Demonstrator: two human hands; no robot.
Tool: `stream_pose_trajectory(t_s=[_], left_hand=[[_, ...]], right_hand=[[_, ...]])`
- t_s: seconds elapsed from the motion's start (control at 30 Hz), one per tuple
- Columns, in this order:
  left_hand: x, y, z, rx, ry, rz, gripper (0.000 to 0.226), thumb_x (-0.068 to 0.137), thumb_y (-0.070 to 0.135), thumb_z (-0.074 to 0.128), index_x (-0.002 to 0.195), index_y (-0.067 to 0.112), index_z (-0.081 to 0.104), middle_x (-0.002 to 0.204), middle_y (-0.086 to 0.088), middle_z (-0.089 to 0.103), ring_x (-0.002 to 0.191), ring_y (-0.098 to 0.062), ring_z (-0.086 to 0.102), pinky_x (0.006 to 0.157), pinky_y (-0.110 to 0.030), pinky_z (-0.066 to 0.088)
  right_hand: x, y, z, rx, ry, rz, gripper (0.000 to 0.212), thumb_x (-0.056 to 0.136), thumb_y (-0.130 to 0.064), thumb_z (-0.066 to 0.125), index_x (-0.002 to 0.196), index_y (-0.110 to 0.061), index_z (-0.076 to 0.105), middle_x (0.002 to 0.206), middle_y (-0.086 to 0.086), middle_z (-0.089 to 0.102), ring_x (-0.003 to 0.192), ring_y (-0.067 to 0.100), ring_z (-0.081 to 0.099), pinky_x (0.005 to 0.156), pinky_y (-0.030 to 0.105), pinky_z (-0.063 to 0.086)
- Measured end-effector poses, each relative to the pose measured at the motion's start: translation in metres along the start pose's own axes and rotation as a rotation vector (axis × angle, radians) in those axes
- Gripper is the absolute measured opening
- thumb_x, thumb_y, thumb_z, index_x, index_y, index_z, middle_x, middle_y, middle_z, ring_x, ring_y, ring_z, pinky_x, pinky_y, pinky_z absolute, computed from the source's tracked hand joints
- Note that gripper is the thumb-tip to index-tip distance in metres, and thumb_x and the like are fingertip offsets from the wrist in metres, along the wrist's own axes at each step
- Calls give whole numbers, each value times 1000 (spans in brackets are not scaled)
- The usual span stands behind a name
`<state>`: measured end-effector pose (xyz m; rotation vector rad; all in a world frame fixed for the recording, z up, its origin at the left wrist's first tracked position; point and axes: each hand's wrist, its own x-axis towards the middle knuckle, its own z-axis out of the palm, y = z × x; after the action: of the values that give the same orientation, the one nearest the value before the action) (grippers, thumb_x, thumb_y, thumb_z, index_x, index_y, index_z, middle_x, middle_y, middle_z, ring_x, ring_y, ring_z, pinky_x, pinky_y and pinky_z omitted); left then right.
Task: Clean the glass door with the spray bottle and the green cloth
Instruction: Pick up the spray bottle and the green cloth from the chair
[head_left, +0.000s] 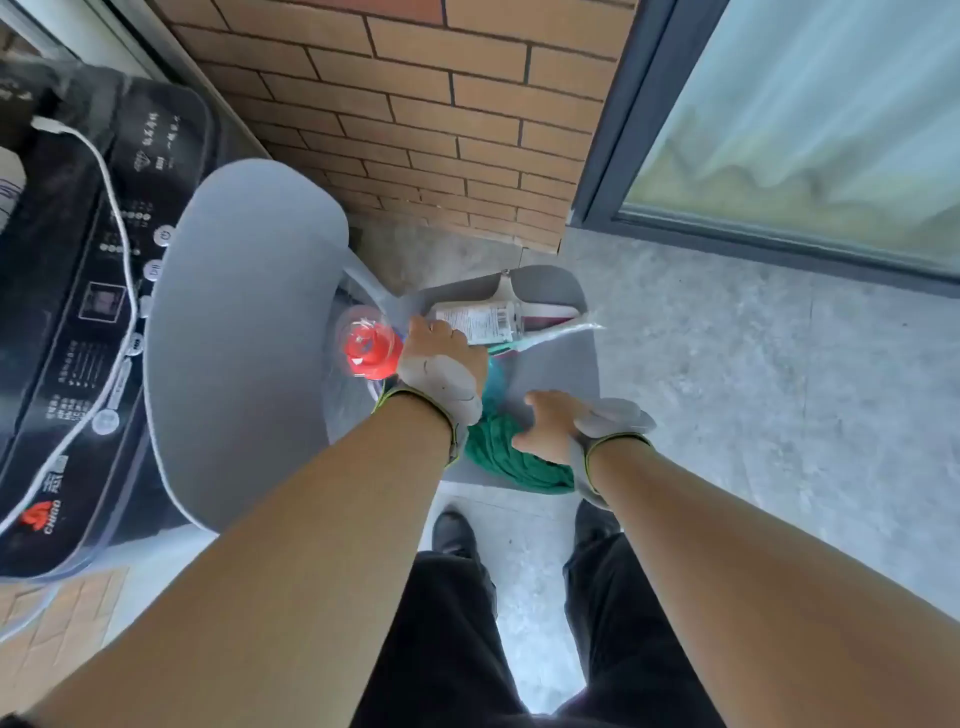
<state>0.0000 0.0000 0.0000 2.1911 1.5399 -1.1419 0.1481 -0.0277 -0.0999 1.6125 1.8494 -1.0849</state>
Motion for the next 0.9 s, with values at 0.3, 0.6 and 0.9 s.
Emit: stream_pose_trajectory(t_s=[0.3,0.6,0.9], left_hand=[[0,39,21,-114,493,25,35,86,14,40,115,13,60,120,-8,55,113,-32,50,93,-38,39],[9,60,11,-1298,80,-546,25,98,27,49,99,4,58,106,-18,67,96,-37,63,77,-35,44],[38,47,48,-1766,-187,-734,64,103,47,45,147,0,44,149,-17,51,138,-35,49,117,-41,38]], right_hand=[[24,-9,62,-35,-41,146,40,77,-42,62,108,-17,55,108,2,63,92,28,61,82,35,51],[28,12,49,0,-63,149,43,85,-11,52,127,-17,44,82,0,51,79,26,56,74,36,51],[28,22,25,19,-69,160,26,93,-35,47,82,-13,56,81,3,58,76,23,55,62,28,44]])
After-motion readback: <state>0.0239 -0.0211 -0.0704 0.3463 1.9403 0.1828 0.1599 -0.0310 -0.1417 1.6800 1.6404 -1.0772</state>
